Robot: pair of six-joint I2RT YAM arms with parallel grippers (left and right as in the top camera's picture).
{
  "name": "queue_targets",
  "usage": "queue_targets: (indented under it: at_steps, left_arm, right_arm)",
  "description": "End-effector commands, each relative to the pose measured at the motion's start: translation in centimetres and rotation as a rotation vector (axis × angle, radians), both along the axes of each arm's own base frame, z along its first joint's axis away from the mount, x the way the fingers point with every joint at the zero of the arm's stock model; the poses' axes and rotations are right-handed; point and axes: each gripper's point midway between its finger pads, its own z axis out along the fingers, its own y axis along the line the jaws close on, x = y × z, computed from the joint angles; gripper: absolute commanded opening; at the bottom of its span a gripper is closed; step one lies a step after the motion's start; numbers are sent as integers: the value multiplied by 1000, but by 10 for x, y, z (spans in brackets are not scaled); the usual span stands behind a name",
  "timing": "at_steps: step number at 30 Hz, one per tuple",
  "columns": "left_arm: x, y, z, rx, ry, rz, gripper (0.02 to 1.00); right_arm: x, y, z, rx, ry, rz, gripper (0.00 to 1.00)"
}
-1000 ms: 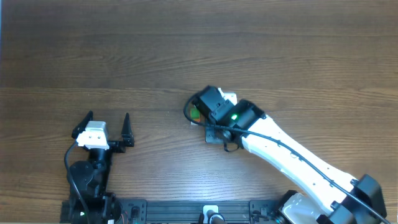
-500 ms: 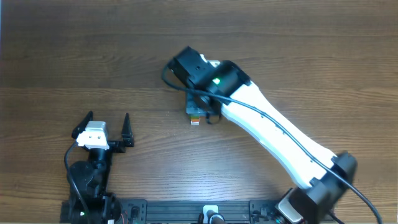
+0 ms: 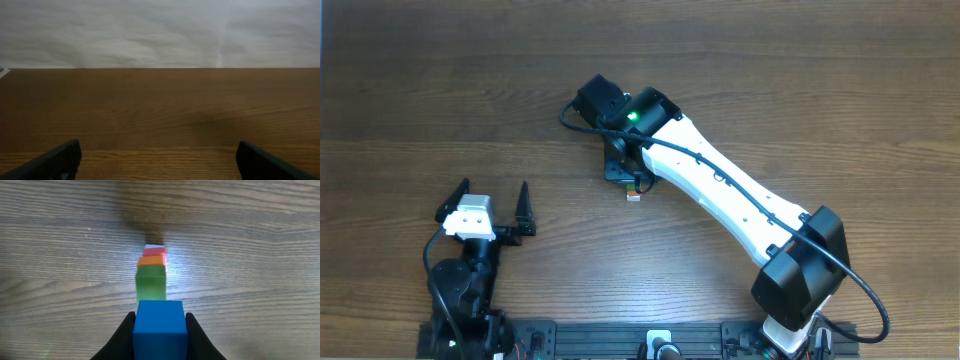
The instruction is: Stack Cubes
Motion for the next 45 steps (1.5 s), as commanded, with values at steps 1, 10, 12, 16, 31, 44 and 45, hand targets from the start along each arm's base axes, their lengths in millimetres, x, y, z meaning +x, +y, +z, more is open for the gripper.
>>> queue_targets:
  at_steps: [1,10,12,16,31,44,45]
  left_arm:
    - [0,0,-1,10,-2,-4,1000]
    - [0,0,-1,10,-2,-4,1000]
    - [0,0,-1,10,-2,-4,1000]
    - [0,0,-1,10,-2,-4,1000]
    - [0,0,-1,10,-2,-4,1000]
    - [0,0,-1,10,-2,-4,1000]
    - [0,0,-1,10,-2,-4,1000]
  right_arm:
    - [1,10,-1,13,-6,4,12]
    - [1,11,-15,-13,23,4,12]
    - [1,11,-18,-17,27,6,9]
    - [3,12,-24,-26,36,5,12]
    - [3,14,-31,-30,45,6,12]
    - [2,13,-35,-36,52,-1,12]
    - [2,13,-37,-38,53,-1,9]
